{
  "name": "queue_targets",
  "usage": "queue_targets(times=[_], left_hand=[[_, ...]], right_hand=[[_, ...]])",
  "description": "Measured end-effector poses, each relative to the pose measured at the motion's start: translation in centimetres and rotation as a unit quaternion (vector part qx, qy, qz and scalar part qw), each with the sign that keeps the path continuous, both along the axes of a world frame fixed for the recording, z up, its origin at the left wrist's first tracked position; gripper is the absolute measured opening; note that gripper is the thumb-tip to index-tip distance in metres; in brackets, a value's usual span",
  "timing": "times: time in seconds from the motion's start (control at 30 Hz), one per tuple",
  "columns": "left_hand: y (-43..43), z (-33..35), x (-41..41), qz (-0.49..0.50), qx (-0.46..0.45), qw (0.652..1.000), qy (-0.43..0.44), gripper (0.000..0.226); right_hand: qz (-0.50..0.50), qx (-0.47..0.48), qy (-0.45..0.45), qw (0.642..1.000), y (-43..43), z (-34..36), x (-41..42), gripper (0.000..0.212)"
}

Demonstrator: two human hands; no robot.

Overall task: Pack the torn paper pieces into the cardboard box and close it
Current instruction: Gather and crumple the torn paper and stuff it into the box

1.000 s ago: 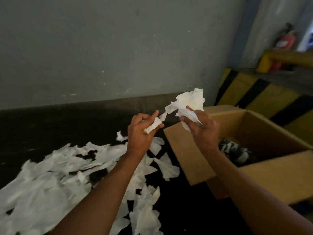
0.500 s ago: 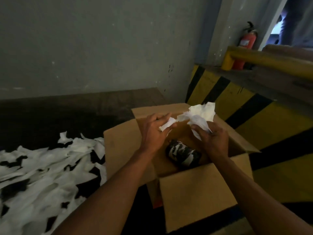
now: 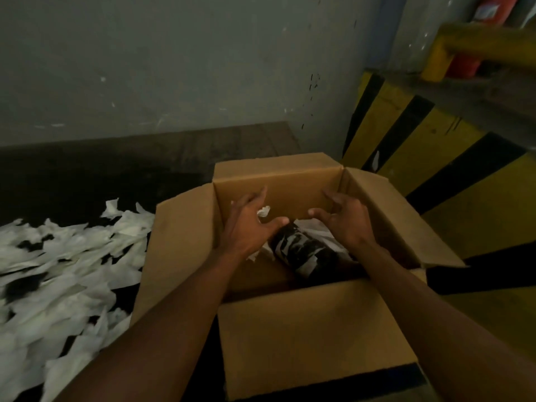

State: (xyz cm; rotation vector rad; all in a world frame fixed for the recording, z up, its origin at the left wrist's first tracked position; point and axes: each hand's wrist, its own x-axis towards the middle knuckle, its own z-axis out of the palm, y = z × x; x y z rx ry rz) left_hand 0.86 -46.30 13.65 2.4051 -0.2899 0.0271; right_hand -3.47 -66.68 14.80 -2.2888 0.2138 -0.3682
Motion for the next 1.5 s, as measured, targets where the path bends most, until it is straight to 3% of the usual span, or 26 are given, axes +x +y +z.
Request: queue_targets(times=[0.23,0.43,0.63,0.87,1.0,1.2,1.5], left_hand=[[-0.5,1.0,-0.7,-0.025,0.064,0.998,0.013,0.092],[0.1,1.4,-1.5,-0.009,0.038,0.999,0.029,0.085],[3.4,2.7,-3.1,0.049,-0.067,0.994,-0.068,0.074],[14.6,3.4,-7.6,0.142,-0.060,0.976,-0.152,0.076],[23.0,2.2,-12.1,0.193,-0.075,0.955,-0.211,0.066],[34.4,-0.9,-19.9,0.244,-0.060,0.946,-0.204,0.066],[44.1,-8.5,-28.1,0.165,-0.049,0.978,-0.121,0.088]], right_hand=[[0.013,0.016,-0.005,1.000,-0.1,-0.2,0.3,0.061],[0.014,0.036,-0.016,0.999,0.3,0.1,-0.2,0.059],[0.040,0.055,-0.046,0.997,3.2,1.0,-0.4,0.060],[0.153,0.124,-0.063,0.978,14.7,2.1,-0.7,0.059],[0.214,0.127,-0.063,0.967,23.3,2.9,-2.4,0.056],[0.276,0.145,-0.080,0.947,35.0,0.6,-7.0,0.057],[0.279,0.109,-0.039,0.953,43.8,-8.8,-15.6,0.070]])
